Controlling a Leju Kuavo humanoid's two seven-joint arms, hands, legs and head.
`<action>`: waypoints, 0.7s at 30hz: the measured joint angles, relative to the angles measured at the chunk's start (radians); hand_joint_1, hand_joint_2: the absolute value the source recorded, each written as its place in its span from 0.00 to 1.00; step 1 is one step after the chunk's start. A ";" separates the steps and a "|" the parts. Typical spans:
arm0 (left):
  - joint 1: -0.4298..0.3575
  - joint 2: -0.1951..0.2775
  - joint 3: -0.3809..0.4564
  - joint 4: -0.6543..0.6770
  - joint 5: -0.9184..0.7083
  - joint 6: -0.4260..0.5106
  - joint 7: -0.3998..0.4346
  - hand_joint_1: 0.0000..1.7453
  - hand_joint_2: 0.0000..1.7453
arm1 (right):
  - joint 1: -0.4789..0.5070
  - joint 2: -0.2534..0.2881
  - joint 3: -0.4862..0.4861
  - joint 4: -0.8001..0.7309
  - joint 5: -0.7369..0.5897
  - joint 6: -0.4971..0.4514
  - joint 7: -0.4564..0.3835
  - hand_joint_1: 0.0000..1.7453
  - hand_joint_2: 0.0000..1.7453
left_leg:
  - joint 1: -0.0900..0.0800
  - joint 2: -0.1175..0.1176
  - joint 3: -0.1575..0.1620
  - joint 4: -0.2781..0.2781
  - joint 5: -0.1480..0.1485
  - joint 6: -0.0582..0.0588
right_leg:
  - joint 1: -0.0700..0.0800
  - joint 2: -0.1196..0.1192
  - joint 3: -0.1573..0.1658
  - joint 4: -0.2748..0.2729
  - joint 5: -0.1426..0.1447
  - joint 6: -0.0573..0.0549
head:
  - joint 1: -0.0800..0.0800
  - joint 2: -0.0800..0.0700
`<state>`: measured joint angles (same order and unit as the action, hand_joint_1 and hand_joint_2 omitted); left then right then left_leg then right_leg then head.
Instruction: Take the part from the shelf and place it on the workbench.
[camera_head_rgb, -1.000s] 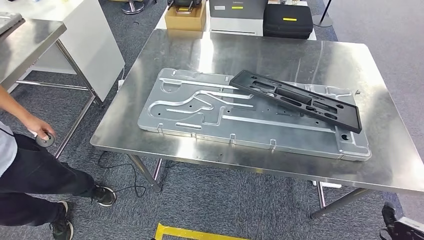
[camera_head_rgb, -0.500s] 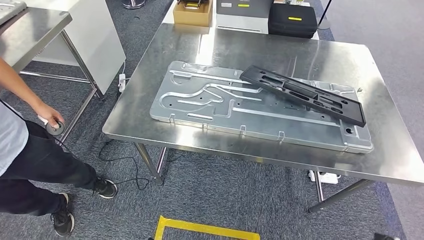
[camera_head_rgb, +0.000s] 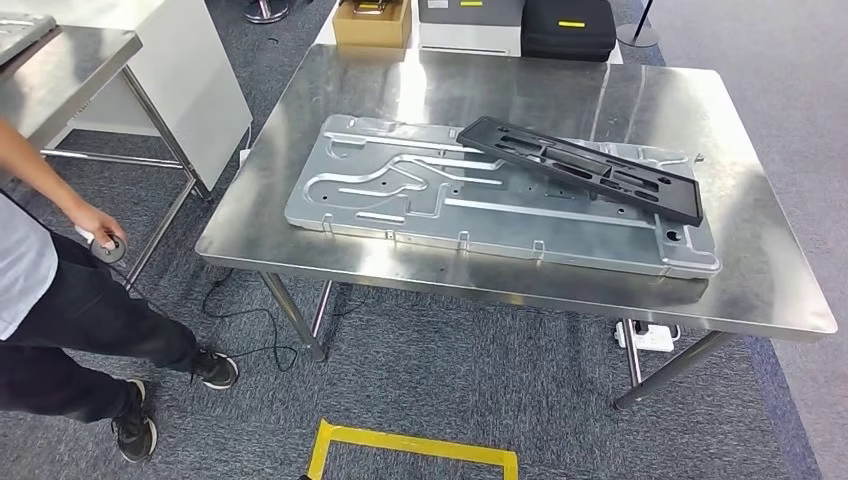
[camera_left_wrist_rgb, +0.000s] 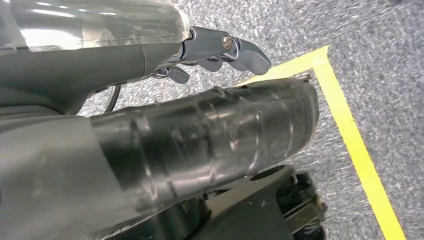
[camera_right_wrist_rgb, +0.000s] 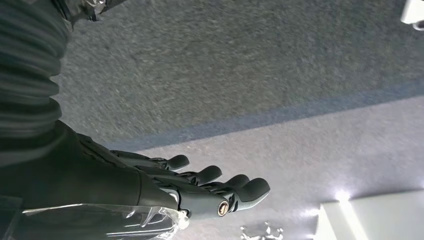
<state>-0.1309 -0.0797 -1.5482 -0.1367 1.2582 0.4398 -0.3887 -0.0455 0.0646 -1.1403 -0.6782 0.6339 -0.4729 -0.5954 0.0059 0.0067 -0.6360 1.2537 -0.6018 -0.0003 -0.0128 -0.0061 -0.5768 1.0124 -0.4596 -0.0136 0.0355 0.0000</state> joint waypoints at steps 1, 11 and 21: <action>-0.001 0.000 0.000 0.000 0.000 0.000 0.000 0.00 0.00 | -0.002 0.000 0.000 0.003 0.011 -0.002 0.010 0.00 1.00 | 0.000 0.000 0.044 -0.064 0.028 0.003 | 0.000 0.000 -0.007 0.004 0.003 0.002 | 0.000 0.000; -0.008 0.000 -0.002 0.000 -0.008 0.000 0.003 0.00 0.00 | -0.013 -0.009 -0.001 0.178 0.114 -0.100 0.109 0.00 1.00 | -0.001 0.006 0.120 -0.263 0.120 0.058 | -0.002 0.004 -0.076 0.146 -0.084 0.051 | 0.004 0.000; -0.005 -0.001 -0.004 0.000 -0.011 0.000 0.006 0.00 0.00 | -0.020 0.000 -0.001 0.325 0.199 -0.120 0.287 0.00 1.00 | -0.005 0.005 0.065 -0.231 0.148 0.026 | -0.001 0.007 0.055 0.005 -0.054 0.038 | 0.004 0.000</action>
<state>-0.1361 -0.0805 -1.5523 -0.1366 1.2468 0.4399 -0.3830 -0.0660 0.0647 -1.1418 -0.3535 0.8333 -0.5925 -0.3084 0.0012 0.0116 -0.5714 1.0225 -0.4534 0.0259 -0.0134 0.0004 -0.5218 1.0178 -0.5131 0.0242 0.0390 0.0000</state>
